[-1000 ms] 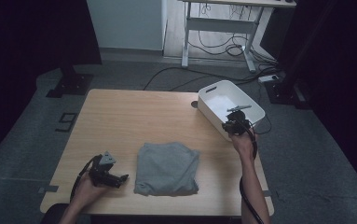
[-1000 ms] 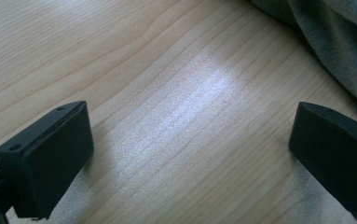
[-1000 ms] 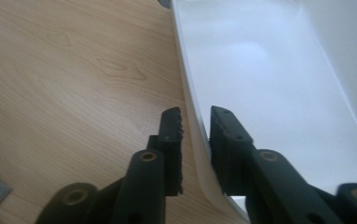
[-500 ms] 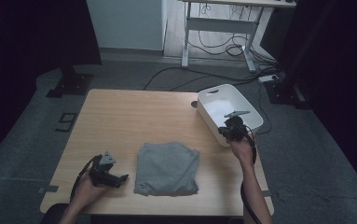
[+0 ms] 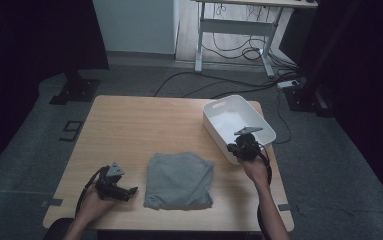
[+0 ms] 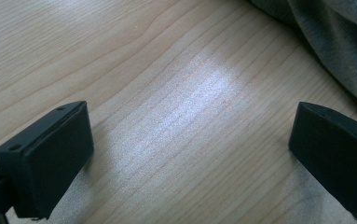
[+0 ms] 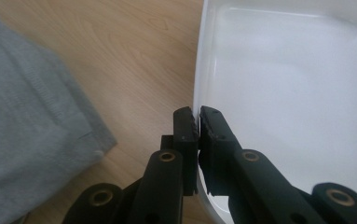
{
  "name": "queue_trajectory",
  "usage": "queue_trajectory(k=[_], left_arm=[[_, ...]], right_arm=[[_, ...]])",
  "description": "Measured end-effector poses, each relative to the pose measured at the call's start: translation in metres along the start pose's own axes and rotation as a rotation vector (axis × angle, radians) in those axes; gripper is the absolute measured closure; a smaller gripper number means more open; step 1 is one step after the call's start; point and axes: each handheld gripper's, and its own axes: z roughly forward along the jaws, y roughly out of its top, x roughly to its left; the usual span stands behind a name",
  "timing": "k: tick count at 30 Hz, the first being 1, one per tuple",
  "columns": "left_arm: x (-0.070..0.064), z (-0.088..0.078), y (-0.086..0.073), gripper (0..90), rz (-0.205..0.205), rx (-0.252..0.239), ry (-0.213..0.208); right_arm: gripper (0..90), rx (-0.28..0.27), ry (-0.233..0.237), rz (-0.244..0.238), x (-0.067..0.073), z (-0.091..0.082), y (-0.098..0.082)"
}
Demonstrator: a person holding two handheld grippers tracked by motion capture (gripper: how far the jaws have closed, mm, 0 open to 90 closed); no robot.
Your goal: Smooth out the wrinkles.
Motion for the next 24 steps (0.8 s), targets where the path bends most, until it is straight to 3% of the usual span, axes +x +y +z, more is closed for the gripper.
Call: queue_trajectory(k=[24], left_arm=[[0.0, 0.0, 0.0, 0.0, 0.0, -0.001, 0.0]], right_arm=[[84.5, -0.01, 0.087, -0.09, 0.06, -0.01, -0.012]])
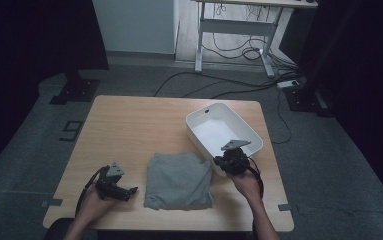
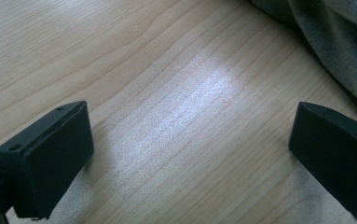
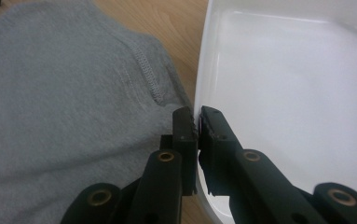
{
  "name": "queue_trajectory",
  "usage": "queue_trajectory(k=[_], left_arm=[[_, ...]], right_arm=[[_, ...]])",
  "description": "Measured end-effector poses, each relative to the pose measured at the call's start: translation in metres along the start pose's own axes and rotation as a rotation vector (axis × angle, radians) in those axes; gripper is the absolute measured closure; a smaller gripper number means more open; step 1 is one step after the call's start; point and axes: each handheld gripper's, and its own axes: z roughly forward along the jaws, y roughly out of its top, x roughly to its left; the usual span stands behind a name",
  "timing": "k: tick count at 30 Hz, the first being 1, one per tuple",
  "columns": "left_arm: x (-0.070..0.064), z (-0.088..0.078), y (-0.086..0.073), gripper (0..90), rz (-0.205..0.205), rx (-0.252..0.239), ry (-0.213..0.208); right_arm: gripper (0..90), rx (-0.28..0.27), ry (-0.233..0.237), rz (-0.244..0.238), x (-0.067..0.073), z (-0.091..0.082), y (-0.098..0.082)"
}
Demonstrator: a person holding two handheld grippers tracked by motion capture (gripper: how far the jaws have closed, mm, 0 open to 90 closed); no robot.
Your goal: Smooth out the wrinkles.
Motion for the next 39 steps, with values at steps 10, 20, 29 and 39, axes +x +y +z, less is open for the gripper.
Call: queue_trajectory(k=[10, 20, 29, 39], left_arm=[[-0.001, 0.0, 0.0, 0.0, 0.004, 0.001, -0.003], [-0.002, 0.0, 0.0, 0.0, 0.005, 0.001, -0.003], [-0.002, 0.0, 0.0, 0.0, 0.005, 0.001, -0.003], [-0.002, 0.0, 0.0, 0.0, 0.005, 0.001, -0.003]], right_arm=[[37.8, -0.042, -0.132, 0.13, -0.017, -0.027, 0.014], [31.7, -0.014, -0.307, 0.23, -0.037, -0.048, -0.013], [30.9, -0.002, -0.344, 0.292, -0.04, -0.041, -0.027], [40.2, 0.013, -0.369, 0.354, -0.037, -0.037, -0.024]])
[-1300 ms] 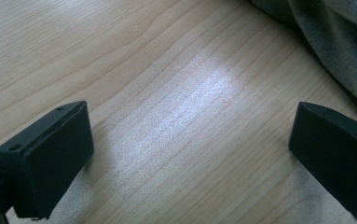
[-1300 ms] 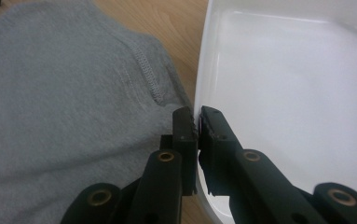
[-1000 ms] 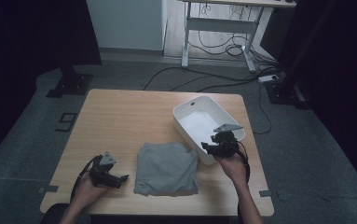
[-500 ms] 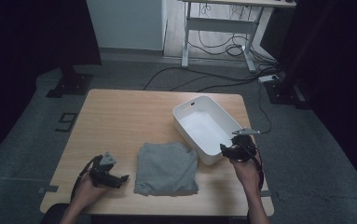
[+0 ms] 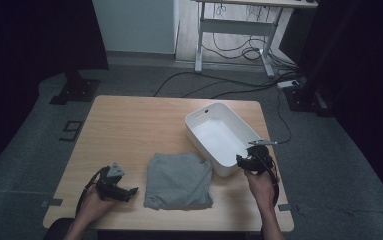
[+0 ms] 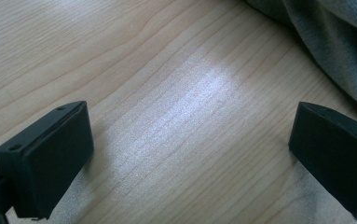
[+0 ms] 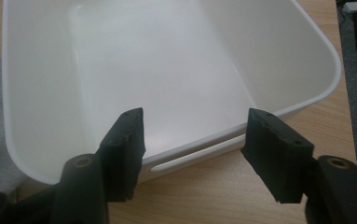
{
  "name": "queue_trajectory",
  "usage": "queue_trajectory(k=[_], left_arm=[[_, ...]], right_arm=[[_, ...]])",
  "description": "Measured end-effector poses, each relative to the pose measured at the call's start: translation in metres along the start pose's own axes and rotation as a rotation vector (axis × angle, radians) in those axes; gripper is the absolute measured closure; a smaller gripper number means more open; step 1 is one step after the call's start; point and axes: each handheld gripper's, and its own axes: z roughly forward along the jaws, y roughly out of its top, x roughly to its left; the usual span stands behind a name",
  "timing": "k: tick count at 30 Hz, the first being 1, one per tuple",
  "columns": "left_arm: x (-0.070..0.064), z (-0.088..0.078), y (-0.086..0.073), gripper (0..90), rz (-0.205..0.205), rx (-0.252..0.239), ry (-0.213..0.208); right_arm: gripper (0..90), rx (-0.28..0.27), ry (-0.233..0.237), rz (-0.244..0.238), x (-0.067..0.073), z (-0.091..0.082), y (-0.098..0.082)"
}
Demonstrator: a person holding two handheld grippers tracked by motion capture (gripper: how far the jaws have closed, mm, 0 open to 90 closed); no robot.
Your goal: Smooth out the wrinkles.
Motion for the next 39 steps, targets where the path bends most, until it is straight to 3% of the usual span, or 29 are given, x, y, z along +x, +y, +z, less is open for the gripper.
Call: queue_trajectory(k=[11, 17, 23, 26, 29, 32, 39], left_arm=[[0.0, 0.0, 0.0, 0.0, 0.0, -0.001, 0.0], [0.0, 0.0, 0.0, 0.0, 0.0, 0.0, 0.0], [0.0, 0.0, 0.0, 0.0, 0.0, 0.0, 0.0], [0.0, 0.0, 0.0, 0.0, 0.0, 0.0, 0.0], [0.0, 0.0, 0.0, 0.0, 0.0, 0.0, -0.001], [0.0, 0.0, 0.0, 0.0, 0.001, 0.0, -0.001], [0.0, 0.0, 0.0, 0.0, 0.001, 0.0, -0.001]], right_arm=[[57.7, -0.019, -0.006, -0.002, -0.002, 0.008, 0.006], [62.5, -0.034, 0.015, 0.001, -0.004, 0.019, 0.016], [62.6, -0.042, 0.036, -0.018, 0.003, 0.034, 0.03], [46.3, -0.029, 0.053, 0.001, 0.009, 0.038, 0.032], [42.1, -0.01, 0.039, 0.002, 0.017, 0.034, 0.029], [51.6, 0.018, 0.028, -0.007, 0.023, 0.032, 0.026], [58.7, 0.009, 0.007, -0.017, 0.025, 0.039, 0.03]])
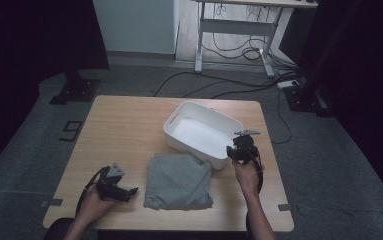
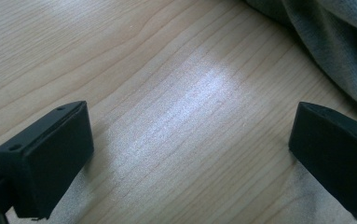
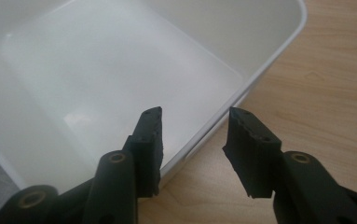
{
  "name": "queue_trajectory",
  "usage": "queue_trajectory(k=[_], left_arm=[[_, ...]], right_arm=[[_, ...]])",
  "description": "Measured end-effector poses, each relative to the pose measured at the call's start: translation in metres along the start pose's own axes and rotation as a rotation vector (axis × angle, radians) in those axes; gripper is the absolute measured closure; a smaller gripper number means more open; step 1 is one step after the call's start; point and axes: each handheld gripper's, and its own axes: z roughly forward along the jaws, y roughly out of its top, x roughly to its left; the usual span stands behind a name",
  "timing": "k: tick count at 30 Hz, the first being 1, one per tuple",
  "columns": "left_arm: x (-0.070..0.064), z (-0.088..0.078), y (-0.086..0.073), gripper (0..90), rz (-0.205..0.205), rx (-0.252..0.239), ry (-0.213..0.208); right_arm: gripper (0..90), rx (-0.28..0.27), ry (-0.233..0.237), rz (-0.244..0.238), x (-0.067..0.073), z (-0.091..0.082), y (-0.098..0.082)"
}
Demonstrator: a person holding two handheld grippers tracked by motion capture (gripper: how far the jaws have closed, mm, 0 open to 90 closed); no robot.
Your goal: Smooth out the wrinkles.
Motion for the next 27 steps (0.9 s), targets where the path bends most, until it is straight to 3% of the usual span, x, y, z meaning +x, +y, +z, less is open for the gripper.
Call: queue_trajectory(k=[15, 27], left_arm=[[0.0, 0.0, 0.0, 0.0, 0.001, -0.001, -0.002], [0.0, 0.0, 0.0, 0.0, 0.002, -0.001, -0.002]], right_arm=[[67.8, -0.011, 0.018, -0.112, 0.021, 0.033, 0.033], [70.8, -0.021, 0.053, -0.181, 0.039, 0.039, 0.038]])
